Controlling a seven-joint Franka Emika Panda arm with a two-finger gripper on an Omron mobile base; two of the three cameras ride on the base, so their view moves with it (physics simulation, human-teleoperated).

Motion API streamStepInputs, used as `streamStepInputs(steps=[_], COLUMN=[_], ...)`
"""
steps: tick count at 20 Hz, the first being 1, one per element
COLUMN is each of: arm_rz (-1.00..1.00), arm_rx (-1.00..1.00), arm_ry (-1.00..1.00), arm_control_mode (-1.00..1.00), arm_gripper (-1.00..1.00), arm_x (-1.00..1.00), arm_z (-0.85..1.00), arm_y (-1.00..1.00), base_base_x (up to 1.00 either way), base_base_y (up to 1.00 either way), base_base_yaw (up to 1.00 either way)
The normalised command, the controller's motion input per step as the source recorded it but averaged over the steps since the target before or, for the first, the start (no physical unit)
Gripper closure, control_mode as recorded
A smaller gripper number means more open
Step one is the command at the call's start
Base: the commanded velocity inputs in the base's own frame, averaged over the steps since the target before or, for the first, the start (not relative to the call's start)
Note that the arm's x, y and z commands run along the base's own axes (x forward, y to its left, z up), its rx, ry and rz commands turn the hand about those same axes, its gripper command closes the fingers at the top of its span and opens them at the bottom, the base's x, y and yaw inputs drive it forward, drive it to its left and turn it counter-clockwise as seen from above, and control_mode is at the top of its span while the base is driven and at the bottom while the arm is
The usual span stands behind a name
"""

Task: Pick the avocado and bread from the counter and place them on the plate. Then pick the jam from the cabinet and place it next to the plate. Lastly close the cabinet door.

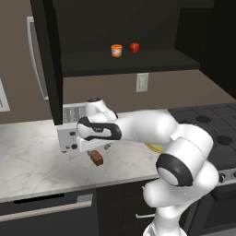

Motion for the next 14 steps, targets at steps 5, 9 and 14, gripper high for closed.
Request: streamStepInputs(steps=[5,9,14], arm_rz=[0.00,0.00,0.00], arm_rx=[0.00,0.00,0.00], arm_ry=[0.00,0.00,0.00], arm_control_mode=[-1.00,-1.00,-1.00], arm_gripper=[-1.00,-1.00,-1.00], arm_x=[0.04,0.00,0.04], arm_z=[-0.19,-0.28,-0.15], arm_y=[0.00,0.00,0.00], base_base_x=[0.00,0.00,0.00], base_base_y=[0.00,0.00,0.00], base_base_yaw=[0.00,0.00,0.00])
